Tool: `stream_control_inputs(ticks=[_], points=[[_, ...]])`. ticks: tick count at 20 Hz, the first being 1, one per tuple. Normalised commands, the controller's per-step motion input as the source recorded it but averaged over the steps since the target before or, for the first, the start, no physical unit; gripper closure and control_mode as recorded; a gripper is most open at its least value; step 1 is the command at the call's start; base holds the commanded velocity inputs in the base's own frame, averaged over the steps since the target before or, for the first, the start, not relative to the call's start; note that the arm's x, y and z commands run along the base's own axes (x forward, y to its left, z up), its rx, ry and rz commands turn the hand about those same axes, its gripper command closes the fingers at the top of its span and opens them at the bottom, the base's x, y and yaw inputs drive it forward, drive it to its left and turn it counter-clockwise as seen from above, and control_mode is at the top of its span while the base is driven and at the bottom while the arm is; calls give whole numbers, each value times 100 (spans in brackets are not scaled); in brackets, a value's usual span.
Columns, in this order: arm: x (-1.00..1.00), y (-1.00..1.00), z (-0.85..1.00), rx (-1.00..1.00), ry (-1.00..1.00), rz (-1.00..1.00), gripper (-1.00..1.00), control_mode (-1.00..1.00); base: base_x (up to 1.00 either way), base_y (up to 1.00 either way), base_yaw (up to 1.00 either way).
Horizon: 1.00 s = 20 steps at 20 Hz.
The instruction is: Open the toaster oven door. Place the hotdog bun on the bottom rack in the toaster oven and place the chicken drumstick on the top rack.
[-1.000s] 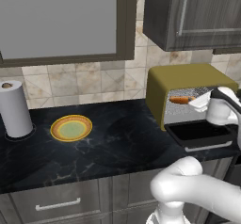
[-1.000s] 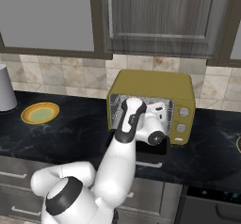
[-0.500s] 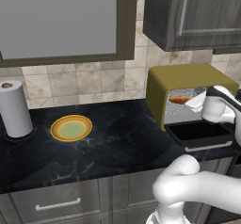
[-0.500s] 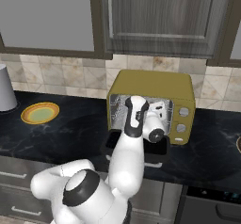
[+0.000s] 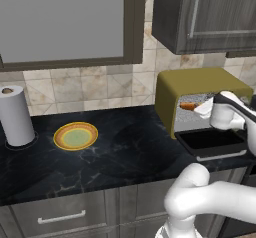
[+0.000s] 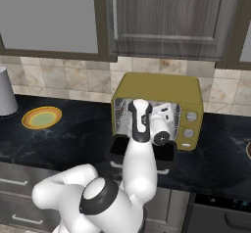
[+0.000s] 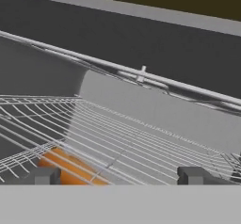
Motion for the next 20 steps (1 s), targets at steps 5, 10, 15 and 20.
stream_control_inputs(ticks=[5,10,15,20], points=[[8,0,-27,-10,0,2,-100,-100,0,0,0],[17,0,-12,-6,0,2,-100,-100,0,0,0],[21,0,-14,-4,0,1,-100,-100,0,0,0],[32,0,-3,0,0,0,-100,-100,0,0,0]])
